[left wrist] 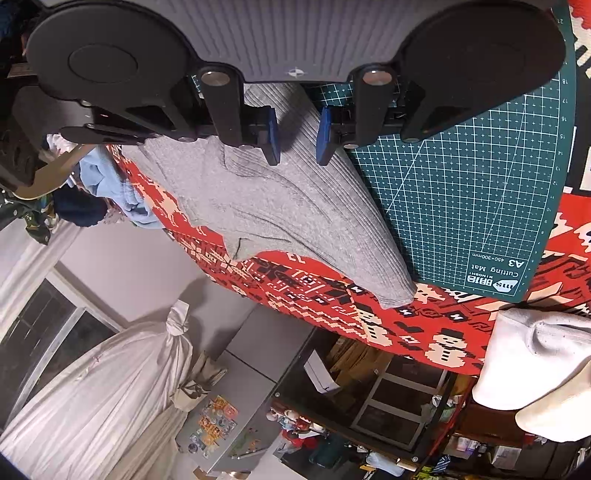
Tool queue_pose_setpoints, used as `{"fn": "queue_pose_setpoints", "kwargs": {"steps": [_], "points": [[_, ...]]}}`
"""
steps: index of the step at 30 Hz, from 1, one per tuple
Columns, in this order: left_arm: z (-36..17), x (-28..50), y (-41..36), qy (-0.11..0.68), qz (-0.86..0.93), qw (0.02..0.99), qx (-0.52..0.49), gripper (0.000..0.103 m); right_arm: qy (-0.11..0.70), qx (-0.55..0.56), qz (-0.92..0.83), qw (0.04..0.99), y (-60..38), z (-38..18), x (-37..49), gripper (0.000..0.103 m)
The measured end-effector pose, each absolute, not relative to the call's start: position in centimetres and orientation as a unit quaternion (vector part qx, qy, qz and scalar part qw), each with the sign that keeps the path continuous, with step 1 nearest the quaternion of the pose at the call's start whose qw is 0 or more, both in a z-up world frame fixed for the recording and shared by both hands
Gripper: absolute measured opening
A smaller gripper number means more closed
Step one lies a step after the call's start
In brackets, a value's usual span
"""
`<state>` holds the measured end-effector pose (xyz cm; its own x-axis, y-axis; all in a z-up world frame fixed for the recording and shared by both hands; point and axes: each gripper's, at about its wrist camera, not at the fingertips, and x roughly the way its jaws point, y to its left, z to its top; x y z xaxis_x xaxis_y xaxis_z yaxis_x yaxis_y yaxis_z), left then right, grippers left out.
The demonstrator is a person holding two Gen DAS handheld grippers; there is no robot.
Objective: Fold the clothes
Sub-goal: 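Grasp the shirt's other side edge with the right tool and fold it inward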
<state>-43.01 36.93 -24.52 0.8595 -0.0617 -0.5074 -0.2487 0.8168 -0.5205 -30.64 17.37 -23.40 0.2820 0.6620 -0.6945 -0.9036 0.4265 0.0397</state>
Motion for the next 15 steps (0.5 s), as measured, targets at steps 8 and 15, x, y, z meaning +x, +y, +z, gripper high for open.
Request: {"fn": "queue_pose_setpoints", "kwargs": {"steps": [8, 15], "points": [[-25.0, -42.3, 36.2, 0.279, 0.035, 0.913, -0.294, 0.019, 0.319, -0.228, 0.506, 0.768, 18.0, -22.9, -31.5, 0.001], [-25.2, -42.1, 35.9, 0.29, 0.033, 0.912, -0.287, 0.019, 0.326, -0.27, 0.5, 0.756, 14.6, -22.1, -32.5, 0.001]]}}
